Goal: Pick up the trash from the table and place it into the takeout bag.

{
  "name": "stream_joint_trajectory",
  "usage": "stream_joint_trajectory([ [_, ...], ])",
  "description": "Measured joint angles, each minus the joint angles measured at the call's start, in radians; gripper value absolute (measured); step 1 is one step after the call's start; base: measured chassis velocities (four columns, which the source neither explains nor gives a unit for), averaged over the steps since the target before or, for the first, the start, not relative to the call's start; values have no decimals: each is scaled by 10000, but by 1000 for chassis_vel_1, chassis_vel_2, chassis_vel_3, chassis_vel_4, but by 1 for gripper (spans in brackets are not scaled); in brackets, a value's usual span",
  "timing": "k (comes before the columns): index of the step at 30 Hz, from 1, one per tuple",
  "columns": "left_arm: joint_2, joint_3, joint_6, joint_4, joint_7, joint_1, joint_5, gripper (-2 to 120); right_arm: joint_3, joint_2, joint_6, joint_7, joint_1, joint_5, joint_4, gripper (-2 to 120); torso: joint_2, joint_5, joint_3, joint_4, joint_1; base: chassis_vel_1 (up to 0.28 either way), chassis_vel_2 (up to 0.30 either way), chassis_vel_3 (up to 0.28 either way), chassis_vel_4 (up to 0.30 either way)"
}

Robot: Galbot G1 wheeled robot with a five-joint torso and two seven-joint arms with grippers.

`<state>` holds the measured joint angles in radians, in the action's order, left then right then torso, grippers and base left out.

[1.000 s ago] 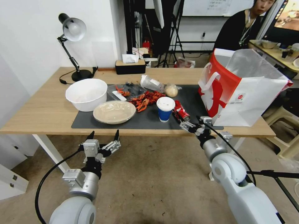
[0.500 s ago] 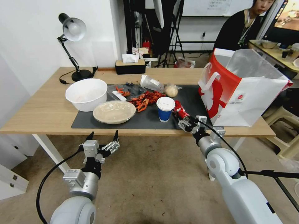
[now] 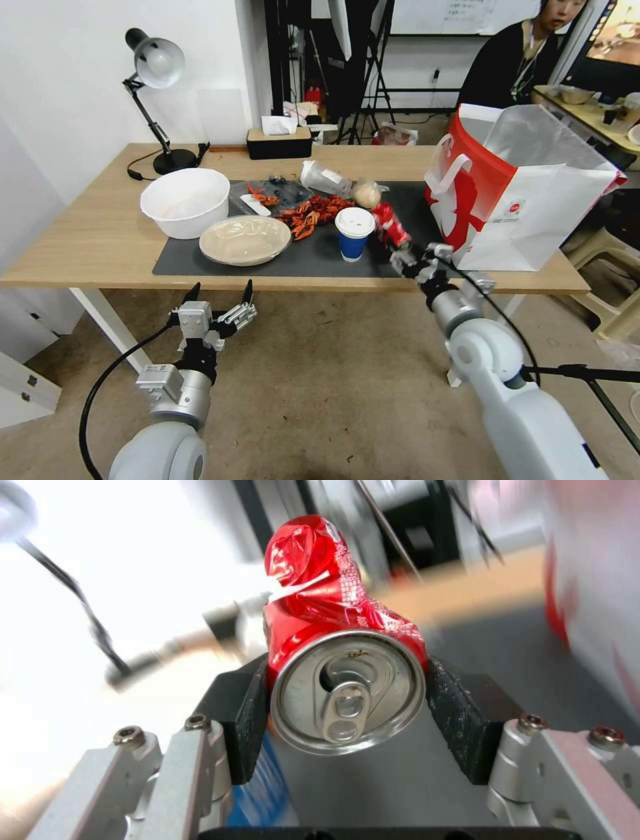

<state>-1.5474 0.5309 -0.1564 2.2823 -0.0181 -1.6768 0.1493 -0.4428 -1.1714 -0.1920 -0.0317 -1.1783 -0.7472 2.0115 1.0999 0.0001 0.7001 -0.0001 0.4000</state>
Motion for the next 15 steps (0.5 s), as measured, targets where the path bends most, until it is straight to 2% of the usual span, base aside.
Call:
stream_joint_trajectory([
  [2,-15,-38,29,-17,0,0,-29,100,-274,305,823,776,92,-501,346,52,0,1,0,-1,0,0,0,0,0],
  [3,-15,-38,29,-17,0,0,-29,100,-274,305,823,776,92,-501,346,52,0,1,0,-1,0,0,0,0,0],
  [5,-34,-66,63,-32,-3,-13,-62,100,-507,608,1410,1159,355,-965,599,52,0,0,0,-1,0,0,0,0,0],
  [8,-41,-77,107,-33,-7,-34,-101,100,-777,946,1683,1106,836,-1331,832,52,0,0,0,1,0,0,0,0,0],
  [11,-44,-79,154,-33,-10,-70,-141,100,-1020,1216,1562,598,1313,-1518,979,52,0,0,-1,2,1,0,0,0,0],
  [13,-58,-81,228,-30,-13,-117,-204,100,-1470,1593,861,-448,1945,-1686,1048,52,0,-1,0,2,0,0,0,0,0],
  [14,-58,-81,228,-30,-13,-117,-204,100,-1470,1593,861,-448,1945,-1686,1048,52,0,-1,0,2,0,0,0,0,0],
  [15,-73,-90,259,-28,-17,-138,-231,100,-1615,1776,462,-1052,2250,-1690,980,52,0,-1,-1,0,1,0,0,0,0],
])
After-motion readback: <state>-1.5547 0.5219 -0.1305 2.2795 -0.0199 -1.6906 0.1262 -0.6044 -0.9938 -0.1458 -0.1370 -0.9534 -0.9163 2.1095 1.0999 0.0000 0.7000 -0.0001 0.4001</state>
